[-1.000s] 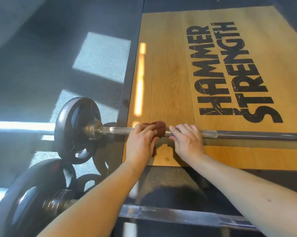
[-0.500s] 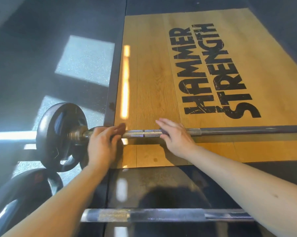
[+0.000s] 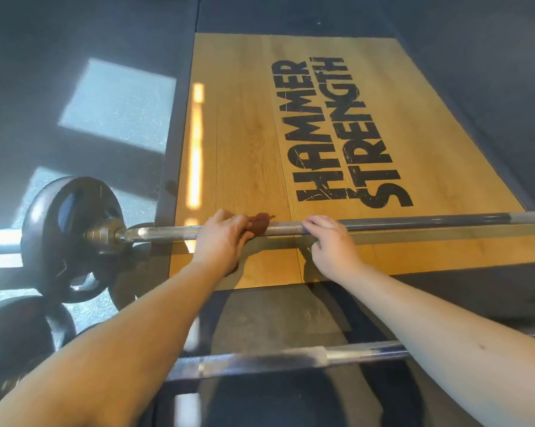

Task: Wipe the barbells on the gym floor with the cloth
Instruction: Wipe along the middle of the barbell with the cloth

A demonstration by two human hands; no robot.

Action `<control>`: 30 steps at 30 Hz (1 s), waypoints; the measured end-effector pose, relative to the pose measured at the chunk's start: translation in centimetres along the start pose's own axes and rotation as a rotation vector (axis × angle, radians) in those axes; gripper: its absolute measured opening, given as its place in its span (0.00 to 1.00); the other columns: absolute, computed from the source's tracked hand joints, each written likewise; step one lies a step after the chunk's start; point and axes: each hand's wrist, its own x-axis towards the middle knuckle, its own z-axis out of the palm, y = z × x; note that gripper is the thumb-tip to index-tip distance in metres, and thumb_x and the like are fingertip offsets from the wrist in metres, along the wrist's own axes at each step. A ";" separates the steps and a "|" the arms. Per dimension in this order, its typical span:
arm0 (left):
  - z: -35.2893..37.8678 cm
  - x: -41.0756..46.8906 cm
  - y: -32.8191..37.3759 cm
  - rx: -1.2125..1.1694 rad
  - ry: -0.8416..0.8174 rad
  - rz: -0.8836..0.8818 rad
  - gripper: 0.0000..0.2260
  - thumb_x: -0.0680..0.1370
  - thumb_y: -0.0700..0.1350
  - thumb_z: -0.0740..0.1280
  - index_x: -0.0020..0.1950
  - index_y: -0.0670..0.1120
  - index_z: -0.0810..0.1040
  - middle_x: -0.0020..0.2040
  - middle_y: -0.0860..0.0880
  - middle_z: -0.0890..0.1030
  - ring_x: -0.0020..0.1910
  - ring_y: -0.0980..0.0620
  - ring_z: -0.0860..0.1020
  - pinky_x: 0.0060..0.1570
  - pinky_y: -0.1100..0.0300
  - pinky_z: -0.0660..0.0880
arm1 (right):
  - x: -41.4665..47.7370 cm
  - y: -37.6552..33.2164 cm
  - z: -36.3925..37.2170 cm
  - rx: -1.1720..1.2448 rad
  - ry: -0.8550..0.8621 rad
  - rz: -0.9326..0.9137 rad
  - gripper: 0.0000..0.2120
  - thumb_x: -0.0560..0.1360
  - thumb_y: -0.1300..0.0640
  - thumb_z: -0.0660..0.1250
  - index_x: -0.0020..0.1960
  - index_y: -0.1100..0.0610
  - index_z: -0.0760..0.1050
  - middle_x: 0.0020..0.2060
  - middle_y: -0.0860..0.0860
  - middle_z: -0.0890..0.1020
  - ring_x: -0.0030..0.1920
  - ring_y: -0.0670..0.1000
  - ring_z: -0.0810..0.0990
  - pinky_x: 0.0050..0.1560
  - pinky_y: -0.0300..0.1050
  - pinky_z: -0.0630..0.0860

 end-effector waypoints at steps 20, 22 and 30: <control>-30.8 -13.5 4.6 -0.220 -0.019 -0.254 0.10 0.76 0.50 0.76 0.48 0.46 0.78 0.44 0.46 0.82 0.43 0.47 0.81 0.42 0.55 0.79 | -13.6 -30.1 -13.1 0.827 -0.262 0.057 0.19 0.81 0.63 0.67 0.72 0.56 0.75 0.60 0.56 0.83 0.57 0.54 0.84 0.58 0.52 0.83; -33.1 -15.5 6.2 -0.270 0.023 -0.221 0.12 0.75 0.50 0.77 0.52 0.47 0.78 0.48 0.46 0.82 0.43 0.51 0.80 0.40 0.60 0.75 | -15.8 -32.6 -14.8 0.851 -0.269 0.044 0.16 0.81 0.63 0.67 0.68 0.55 0.77 0.56 0.55 0.84 0.56 0.54 0.84 0.61 0.55 0.81; -40.3 -23.5 10.4 -0.394 -0.020 -0.141 0.32 0.72 0.58 0.77 0.72 0.47 0.73 0.58 0.47 0.80 0.55 0.47 0.80 0.54 0.55 0.79 | -24.9 -37.8 -18.6 0.702 -0.164 0.008 0.14 0.75 0.53 0.77 0.58 0.56 0.81 0.55 0.53 0.85 0.59 0.53 0.81 0.67 0.53 0.76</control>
